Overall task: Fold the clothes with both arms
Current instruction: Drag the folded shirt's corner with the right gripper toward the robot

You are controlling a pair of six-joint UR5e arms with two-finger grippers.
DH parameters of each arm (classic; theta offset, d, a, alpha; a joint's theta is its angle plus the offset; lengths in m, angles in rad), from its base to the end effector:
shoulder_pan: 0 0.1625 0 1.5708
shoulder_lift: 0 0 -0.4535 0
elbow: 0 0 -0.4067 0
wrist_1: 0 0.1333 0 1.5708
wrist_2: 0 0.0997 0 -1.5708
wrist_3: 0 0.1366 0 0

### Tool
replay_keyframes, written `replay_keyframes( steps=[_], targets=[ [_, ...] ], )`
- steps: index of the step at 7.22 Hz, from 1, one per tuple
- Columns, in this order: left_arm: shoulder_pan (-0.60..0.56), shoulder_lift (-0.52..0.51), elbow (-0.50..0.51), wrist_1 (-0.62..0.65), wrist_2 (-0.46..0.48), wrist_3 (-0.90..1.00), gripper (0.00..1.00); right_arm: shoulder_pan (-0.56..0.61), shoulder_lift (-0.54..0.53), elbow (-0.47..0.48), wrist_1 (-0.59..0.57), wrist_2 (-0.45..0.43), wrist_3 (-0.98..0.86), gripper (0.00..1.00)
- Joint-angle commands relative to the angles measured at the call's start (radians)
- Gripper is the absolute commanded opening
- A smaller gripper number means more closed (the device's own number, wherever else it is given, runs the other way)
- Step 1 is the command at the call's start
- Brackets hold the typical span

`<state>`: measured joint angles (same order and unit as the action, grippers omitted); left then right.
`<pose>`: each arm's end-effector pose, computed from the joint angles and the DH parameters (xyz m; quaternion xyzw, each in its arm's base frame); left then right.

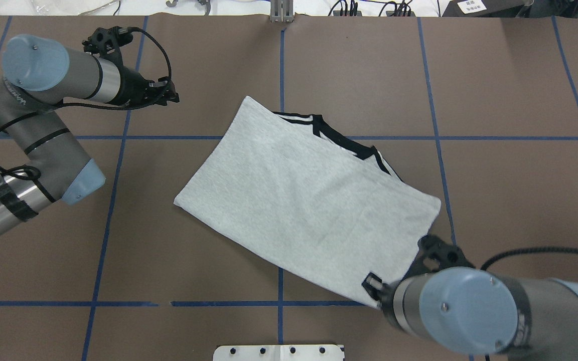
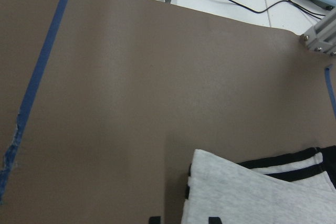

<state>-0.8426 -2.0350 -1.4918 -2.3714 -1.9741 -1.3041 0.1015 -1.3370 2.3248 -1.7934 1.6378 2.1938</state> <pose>0.4289 -0.6007 0.3700 0.1471 0.5529 -0.1234 0.8108 -0.4801 -0.1737 0.2934 -0.1262 -0.3525 0.3169 0.8714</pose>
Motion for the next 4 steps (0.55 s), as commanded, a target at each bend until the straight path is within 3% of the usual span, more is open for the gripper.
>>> replay_keyframes(
  steps=[1,2,4],
  targets=[
    [0.037,0.064,-0.150,0.008,-0.043,-0.075,1.00,-0.207,-0.028,0.054,-0.050,0.007,0.047,0.00],
    [0.097,0.122,-0.226,0.043,-0.034,-0.181,1.00,-0.262,-0.057,0.056,-0.050,-0.006,0.050,0.98],
    [0.192,0.151,-0.388,0.290,-0.034,-0.321,0.97,-0.176,-0.062,0.057,-0.052,-0.004,0.050,1.00]
  ],
)
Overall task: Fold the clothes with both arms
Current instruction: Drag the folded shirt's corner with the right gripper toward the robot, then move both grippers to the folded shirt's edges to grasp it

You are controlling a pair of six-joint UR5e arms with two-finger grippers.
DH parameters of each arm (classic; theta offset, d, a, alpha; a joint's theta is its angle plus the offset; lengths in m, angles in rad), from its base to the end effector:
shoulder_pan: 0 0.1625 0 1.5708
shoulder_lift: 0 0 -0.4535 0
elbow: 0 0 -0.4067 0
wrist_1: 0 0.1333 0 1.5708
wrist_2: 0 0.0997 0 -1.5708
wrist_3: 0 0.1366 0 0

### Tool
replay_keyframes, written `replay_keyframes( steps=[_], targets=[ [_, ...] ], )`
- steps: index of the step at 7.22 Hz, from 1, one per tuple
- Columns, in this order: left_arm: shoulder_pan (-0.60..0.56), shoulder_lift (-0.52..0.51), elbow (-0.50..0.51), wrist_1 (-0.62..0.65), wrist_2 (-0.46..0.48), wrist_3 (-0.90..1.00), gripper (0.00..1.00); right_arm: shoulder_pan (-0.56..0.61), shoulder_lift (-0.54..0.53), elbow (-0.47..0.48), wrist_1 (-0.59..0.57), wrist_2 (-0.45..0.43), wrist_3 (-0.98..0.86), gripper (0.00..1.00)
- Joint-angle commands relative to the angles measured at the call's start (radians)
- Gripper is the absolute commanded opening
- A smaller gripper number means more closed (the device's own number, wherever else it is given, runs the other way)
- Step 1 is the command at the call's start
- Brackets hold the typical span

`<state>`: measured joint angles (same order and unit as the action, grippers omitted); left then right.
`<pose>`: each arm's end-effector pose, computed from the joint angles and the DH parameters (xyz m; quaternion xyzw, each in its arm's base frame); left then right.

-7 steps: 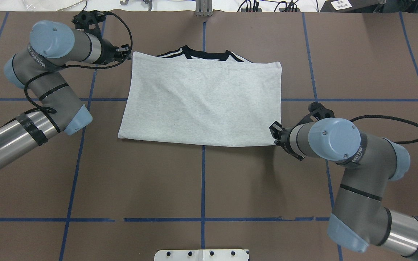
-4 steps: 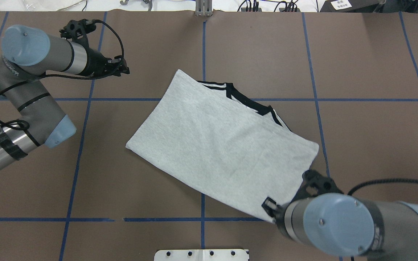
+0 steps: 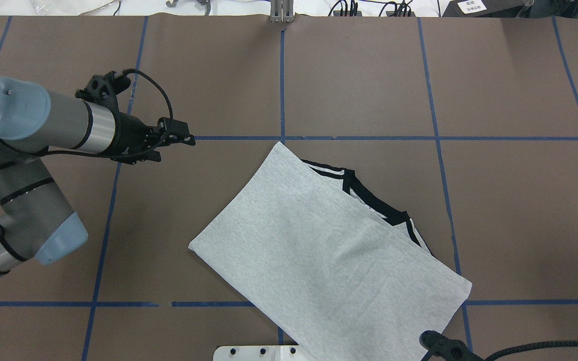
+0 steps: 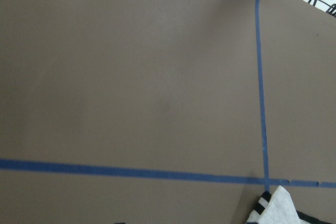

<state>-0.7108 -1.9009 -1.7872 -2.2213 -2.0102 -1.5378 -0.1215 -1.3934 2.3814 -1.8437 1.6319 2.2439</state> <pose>0.4405 -0.4784 0.3325 0.0321 0.5777 -0.1523 0.8013 -0.4802 -0.0673 0.3069 -0.1617 -0.3115 0.2447 0.9038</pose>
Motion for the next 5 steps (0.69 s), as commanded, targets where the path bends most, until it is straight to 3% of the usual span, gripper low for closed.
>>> replay_keyframes(
  steps=[1,2,4,5],
  targets=[
    [0.127,0.019,-0.119,0.217,0.008,-0.196,0.96,0.145,-0.001,-0.008,0.000,0.003,-0.012,1.00],
    [0.192,0.020,-0.130,0.222,0.030,-0.272,0.93,0.275,0.031,-0.027,0.011,0.002,-0.027,1.00],
    [0.330,0.026,-0.107,0.229,0.141,-0.326,0.88,0.542,0.150,-0.167,0.044,0.016,-0.214,1.00],
    [0.333,0.023,-0.081,0.229,0.145,-0.324,0.85,0.630,0.168,-0.221,0.116,0.054,-0.243,1.00]
  ],
)
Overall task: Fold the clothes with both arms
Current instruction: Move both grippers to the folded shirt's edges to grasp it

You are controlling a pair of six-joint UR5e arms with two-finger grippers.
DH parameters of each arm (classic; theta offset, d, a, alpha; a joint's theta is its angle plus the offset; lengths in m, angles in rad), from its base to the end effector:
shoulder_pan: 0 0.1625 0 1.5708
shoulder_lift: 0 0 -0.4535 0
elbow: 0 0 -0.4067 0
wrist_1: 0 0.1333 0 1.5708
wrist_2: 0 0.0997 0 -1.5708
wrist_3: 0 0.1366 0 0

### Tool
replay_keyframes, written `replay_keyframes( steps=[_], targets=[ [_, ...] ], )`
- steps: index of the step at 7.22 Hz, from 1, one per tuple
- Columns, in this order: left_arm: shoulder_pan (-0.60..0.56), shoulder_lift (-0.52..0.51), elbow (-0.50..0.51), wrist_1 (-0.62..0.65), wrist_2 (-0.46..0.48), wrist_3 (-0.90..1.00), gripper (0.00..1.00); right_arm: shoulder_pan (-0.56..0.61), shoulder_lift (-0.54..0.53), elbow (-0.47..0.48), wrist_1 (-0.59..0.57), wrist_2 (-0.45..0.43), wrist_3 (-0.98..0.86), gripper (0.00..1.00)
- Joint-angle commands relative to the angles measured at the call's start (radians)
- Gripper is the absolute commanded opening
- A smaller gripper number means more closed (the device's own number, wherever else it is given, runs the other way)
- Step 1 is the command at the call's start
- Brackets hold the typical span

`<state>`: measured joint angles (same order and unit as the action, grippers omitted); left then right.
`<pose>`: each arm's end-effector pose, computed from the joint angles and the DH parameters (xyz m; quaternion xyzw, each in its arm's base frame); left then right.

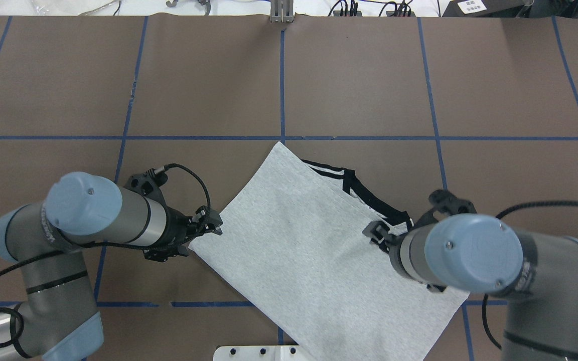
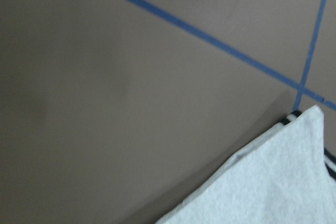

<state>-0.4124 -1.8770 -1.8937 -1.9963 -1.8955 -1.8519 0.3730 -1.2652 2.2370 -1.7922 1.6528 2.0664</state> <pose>0.5388 -0.3336 0.3328 -0.1068 0.5047 -0.2133 0.8297 -0.4505 -0.3074 0.2907 -0.0605 -0.3631 0.3775 0.8497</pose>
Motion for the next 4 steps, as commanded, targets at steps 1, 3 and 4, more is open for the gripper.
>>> replay_keyframes(
  steps=[1,3,4],
  targets=[
    [0.035,-0.002,0.042,0.005,0.032,-0.010,0.82,0.192,0.039,-0.133,0.148,0.109,-0.099,1.00],
    [0.035,-0.002,0.047,0.029,0.064,-0.007,0.72,0.195,0.039,-0.204,0.220,0.127,-0.103,1.00],
    [0.035,-0.004,0.048,0.049,0.069,0.000,0.68,0.193,0.041,-0.238,0.220,0.128,-0.100,1.00]
  ],
)
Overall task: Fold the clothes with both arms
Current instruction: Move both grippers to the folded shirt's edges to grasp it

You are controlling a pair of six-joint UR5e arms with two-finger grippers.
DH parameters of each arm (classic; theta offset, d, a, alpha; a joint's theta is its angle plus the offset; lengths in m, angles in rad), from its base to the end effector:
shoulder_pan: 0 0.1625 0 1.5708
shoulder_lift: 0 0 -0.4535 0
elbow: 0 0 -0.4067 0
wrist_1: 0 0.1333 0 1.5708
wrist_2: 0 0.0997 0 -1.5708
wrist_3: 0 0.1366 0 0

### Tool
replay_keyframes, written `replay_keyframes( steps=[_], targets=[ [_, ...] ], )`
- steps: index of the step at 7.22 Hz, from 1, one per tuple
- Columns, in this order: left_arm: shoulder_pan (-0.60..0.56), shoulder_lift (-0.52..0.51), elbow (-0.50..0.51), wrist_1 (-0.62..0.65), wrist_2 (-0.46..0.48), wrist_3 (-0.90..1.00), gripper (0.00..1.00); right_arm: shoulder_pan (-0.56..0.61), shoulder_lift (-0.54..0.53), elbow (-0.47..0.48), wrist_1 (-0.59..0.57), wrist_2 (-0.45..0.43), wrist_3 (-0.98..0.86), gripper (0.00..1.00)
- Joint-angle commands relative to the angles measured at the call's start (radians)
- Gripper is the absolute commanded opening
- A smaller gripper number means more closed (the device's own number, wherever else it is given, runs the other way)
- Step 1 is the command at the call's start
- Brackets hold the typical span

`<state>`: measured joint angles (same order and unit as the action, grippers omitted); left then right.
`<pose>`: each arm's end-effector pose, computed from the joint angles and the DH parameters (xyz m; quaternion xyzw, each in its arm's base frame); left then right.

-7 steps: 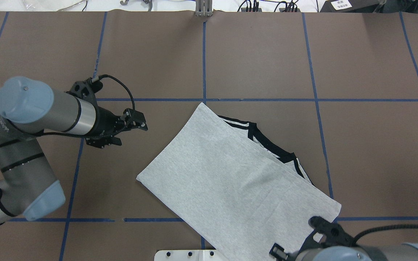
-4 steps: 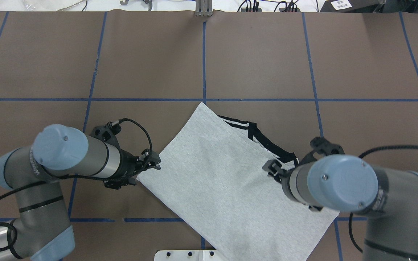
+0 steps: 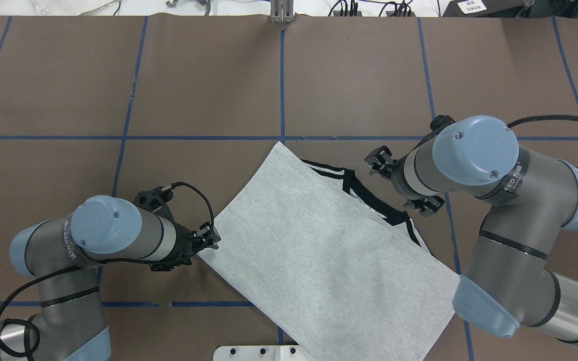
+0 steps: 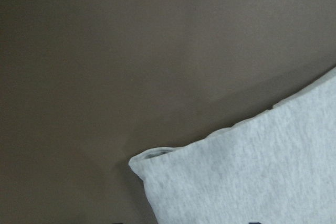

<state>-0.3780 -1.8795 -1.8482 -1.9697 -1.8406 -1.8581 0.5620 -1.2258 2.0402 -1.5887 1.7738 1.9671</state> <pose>0.5604 -0.3268 0.3593 -0.0971 0.4734 -0.2250 0.8460 -0.4495 -0.4081 0.3158 -0.0611 -0.3922 0.3879 0.8318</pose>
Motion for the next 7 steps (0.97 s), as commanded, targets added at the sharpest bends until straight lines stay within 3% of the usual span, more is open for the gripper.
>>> replay_keyframes(
  steps=[1,2,3,4,5,7],
  targets=[
    [0.001,-0.001,0.006,0.025,0.015,0.007,0.63,0.004,0.002,-0.046,0.016,0.007,0.002,1.00],
    [0.002,-0.001,0.015,0.023,0.026,0.008,0.62,0.004,0.002,-0.046,0.016,0.007,0.003,1.00],
    [0.002,-0.003,0.017,0.025,0.035,0.008,0.53,0.004,0.002,-0.046,0.016,0.009,0.004,1.00],
    [0.001,-0.003,0.017,0.025,0.037,0.007,0.31,0.004,0.003,-0.046,0.016,0.009,0.004,1.00],
    [0.001,-0.003,0.018,0.025,0.046,0.008,0.00,0.004,0.003,-0.046,0.016,0.010,0.004,1.00],
    [-0.016,-0.007,0.020,0.023,0.050,0.028,0.00,0.006,0.000,-0.076,0.038,0.003,-0.004,1.00]
  ],
)
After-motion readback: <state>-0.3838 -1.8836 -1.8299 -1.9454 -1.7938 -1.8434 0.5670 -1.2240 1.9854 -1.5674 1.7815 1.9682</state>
